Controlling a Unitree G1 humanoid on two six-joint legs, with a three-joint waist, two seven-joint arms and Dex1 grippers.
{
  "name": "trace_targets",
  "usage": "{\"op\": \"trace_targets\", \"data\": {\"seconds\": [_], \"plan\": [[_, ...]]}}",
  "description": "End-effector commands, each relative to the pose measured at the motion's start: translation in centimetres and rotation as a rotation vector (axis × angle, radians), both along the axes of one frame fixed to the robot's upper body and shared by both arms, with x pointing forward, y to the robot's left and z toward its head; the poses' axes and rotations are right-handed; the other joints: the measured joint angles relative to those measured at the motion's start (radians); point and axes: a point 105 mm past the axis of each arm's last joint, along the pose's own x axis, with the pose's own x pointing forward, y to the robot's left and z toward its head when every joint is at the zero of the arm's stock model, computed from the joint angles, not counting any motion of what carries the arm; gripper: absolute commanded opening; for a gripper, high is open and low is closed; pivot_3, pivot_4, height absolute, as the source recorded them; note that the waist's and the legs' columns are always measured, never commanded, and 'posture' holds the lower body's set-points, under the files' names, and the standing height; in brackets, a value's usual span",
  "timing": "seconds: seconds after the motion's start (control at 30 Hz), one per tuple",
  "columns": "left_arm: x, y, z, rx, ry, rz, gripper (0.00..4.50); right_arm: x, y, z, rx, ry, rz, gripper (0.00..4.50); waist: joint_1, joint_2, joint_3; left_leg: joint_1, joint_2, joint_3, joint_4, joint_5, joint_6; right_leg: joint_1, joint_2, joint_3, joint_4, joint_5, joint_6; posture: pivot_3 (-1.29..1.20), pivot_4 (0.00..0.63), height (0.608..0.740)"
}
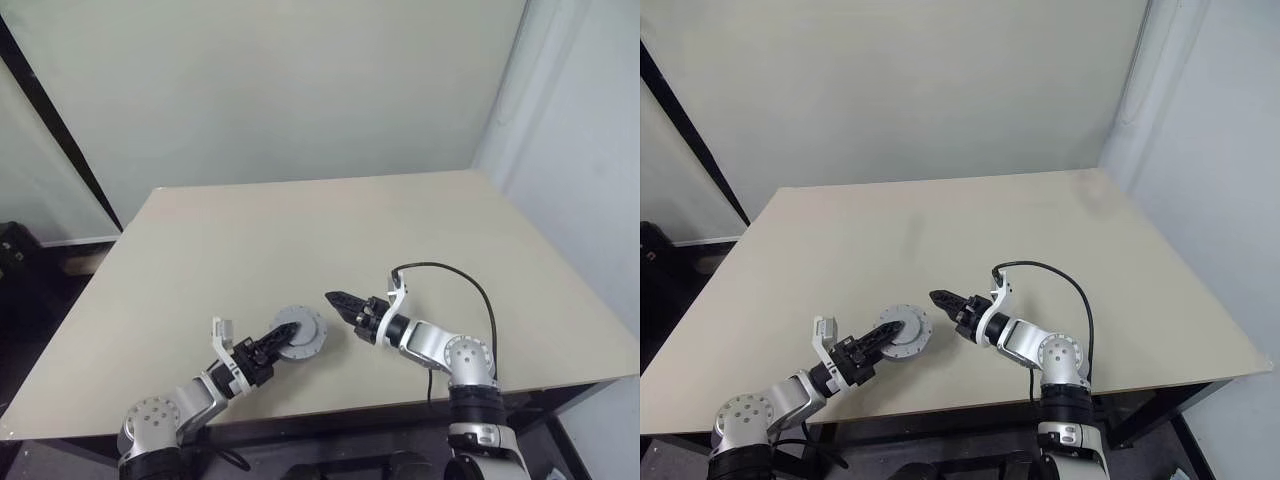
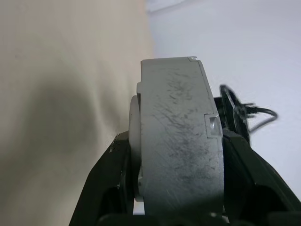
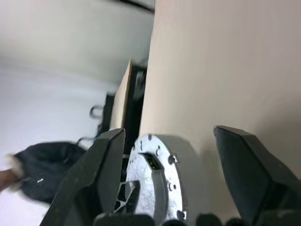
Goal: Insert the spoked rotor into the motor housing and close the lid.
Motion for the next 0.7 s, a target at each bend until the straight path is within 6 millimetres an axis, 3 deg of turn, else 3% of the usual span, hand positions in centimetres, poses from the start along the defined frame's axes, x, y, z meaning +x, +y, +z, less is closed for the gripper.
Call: {"op": "trace_targets", "data": {"seconds": [0.03, 0.2, 0.27, 0.37, 0.7], "plan": [[2.0, 1.7, 3.0, 0.076, -0.17, 0.11, 1.98, 0.2, 0.5, 2.3, -0.034, -0.227, -0.039, 3.36, 0.001, 0.0, 0.0, 0.0, 0.0, 0.0, 0.0, 0.0, 0.0, 0.0, 0.0, 0.0, 0.0, 0.0, 0.0, 0.0, 0.0, 0.74], [3.8, 4.7, 4.2, 0.367, -0.31, 0.247, 1.98, -0.1, 0.1, 2.7, -0.269, -0.562, -0.021, 3.36, 0.0, -0.002, 0.001, 0.0, 0.0, 0.0, 0.0, 0.0, -0.001, 0.0, 0.0, 0.0, -0.001, 0.0, 0.0, 0.0, 0.0, 0.74], [4.4, 5.9, 4.0, 0.541, -0.337, 0.266, 1.98, -0.8, 0.4, 2.5, -0.386, -0.728, 0.055, 3.36, 0.001, -0.002, 0.001, 0.0, 0.0, 0.001, 0.0, 0.0, -0.001, 0.0, 0.0, 0.0, -0.001, 0.0, 0.0, 0.0, 0.0, 0.74], [5.0, 7.4, 4.3, 0.662, -0.367, 0.316, 1.98, -2.1, 0.9, 1.7, -0.508, -0.908, 0.184, 3.36, 0.001, -0.003, 0.001, 0.0, -0.001, 0.001, 0.0, 0.0, -0.001, 0.001, 0.0, 0.001, -0.001, 0.0, 0.0, 0.0, 0.0, 0.74], [6.0, 10.2, 4.4, 0.822, -0.394, 0.447, 1.98, -3.7, 1.6, 0.7, -0.607, -1.117, 0.336, 3.36, 0.009, -0.013, 0.002, 0.0, -0.001, 0.0, 0.001, 0.0, -0.001, 0.001, -0.001, 0.0, -0.001, 0.0, 0.0, 0.0, 0.0, 0.74]]}}
